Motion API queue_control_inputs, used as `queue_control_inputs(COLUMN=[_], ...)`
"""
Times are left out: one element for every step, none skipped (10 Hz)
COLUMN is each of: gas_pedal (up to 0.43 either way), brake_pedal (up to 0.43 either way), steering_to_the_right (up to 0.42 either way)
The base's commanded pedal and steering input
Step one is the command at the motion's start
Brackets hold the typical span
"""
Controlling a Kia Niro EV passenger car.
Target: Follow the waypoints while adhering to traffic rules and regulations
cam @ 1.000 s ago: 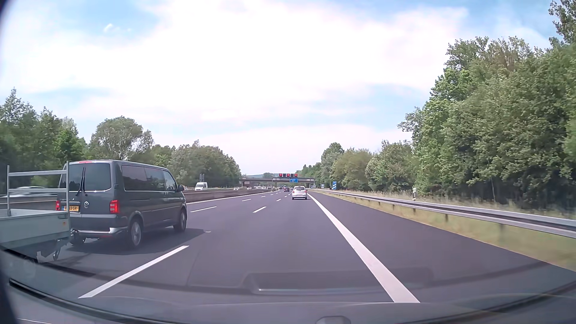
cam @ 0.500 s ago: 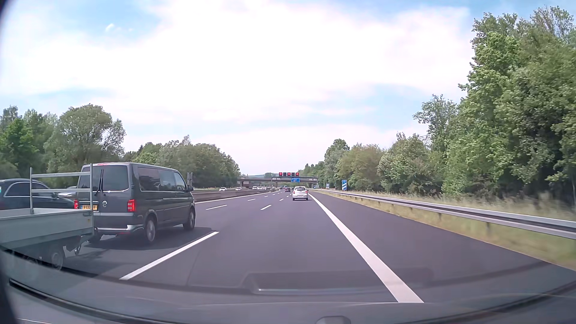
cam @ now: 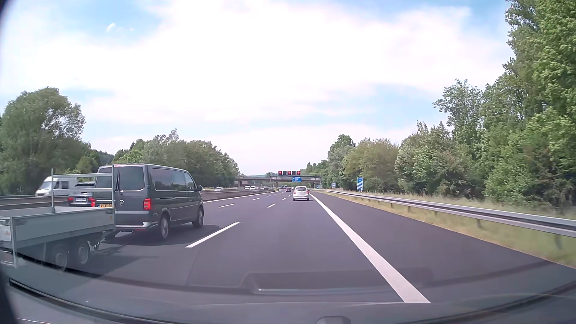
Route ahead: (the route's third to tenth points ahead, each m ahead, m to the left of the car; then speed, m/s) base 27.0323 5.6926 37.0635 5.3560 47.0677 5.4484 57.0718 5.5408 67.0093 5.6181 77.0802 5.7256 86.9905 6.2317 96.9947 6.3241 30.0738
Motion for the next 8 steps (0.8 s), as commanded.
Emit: queue_control_inputs(gas_pedal=[0.067,0.067,0.067,0.067,0.067,0.067,0.059,0.047], brake_pedal=[0.0,0.0,0.0,0.0,0.0,0.0,0.0,0.0], steering_to_the_right=[-0.002,-0.002,-0.002,-0.002,0.0,0.001,0.002,0.002])
